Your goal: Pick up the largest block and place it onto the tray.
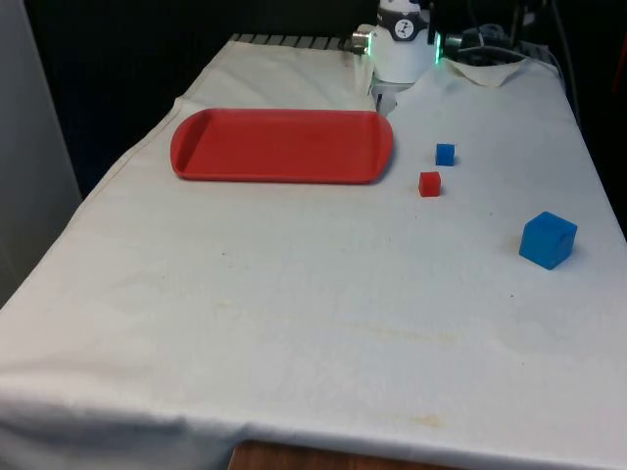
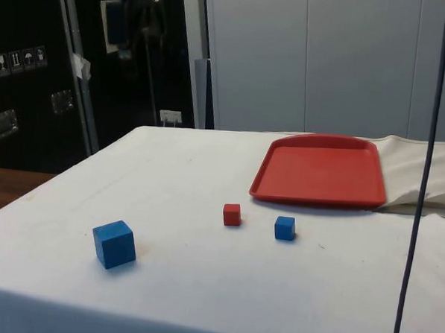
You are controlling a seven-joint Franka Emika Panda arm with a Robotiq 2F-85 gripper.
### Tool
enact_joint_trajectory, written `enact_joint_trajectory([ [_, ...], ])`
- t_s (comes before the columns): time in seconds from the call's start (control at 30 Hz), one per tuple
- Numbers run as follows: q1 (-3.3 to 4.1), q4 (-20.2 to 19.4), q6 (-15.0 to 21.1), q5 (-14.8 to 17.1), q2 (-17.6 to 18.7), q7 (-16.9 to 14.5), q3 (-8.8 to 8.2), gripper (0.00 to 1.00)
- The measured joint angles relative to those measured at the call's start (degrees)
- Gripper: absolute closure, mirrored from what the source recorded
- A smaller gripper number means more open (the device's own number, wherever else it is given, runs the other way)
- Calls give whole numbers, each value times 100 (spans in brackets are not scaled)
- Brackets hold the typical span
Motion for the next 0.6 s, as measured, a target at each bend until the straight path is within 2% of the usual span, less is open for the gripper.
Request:
enact_joint_trajectory([
  [0.33,6,138,246,0,332,160,172,0],
  [0.6,34,155,682,0,619,338,384,0],
])
